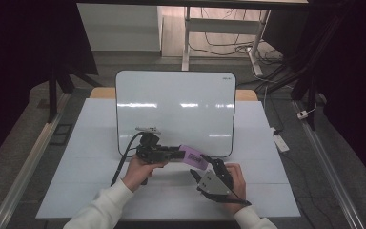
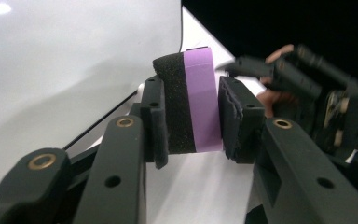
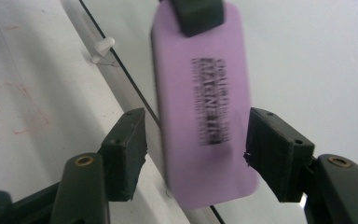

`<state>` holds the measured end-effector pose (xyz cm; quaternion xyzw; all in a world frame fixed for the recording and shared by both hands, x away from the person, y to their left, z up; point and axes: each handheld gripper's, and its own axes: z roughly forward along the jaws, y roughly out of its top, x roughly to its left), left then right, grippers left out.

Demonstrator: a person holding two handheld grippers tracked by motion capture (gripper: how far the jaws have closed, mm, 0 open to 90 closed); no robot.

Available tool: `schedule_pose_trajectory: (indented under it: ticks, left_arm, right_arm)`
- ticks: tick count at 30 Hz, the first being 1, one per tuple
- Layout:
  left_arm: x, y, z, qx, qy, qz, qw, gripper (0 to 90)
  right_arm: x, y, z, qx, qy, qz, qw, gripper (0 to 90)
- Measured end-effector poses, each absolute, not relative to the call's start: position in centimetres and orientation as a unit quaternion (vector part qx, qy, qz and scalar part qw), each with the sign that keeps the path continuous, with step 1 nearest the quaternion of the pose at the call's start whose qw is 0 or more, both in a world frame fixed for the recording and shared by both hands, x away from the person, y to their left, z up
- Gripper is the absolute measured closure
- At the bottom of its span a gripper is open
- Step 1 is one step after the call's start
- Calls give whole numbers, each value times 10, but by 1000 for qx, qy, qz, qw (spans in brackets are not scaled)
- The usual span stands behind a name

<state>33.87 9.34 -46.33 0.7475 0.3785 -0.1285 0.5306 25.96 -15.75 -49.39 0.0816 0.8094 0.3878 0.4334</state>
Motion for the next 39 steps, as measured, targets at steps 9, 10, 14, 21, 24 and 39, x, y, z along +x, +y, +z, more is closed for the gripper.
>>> schedule_pose_trajectory:
  ticks: [9, 10, 14, 21, 24, 39]
  left_arm:
    - [343, 85, -454, 725, 393, -148, 546, 642]
    - [344, 84, -454, 723, 393, -150, 548, 642]
    - [346, 80, -454, 716, 401, -161, 548, 643]
    - [348, 78, -455, 706, 411, -176, 550, 646]
    - [348, 78, -455, 701, 412, -180, 554, 643]
    - [348, 81, -454, 689, 397, -173, 581, 439]
  right_arm:
    - [250, -148, -500, 47, 771, 313, 552, 427]
    - [249, -146, -502, 42, 763, 305, 569, 437]
    - [251, -144, -507, 29, 741, 267, 615, 489]
    - [254, -141, -515, 20, 718, 227, 658, 533]
    - [254, -140, -517, 14, 709, 217, 671, 562]
    - [252, -151, -503, -8, 705, 232, 670, 659]
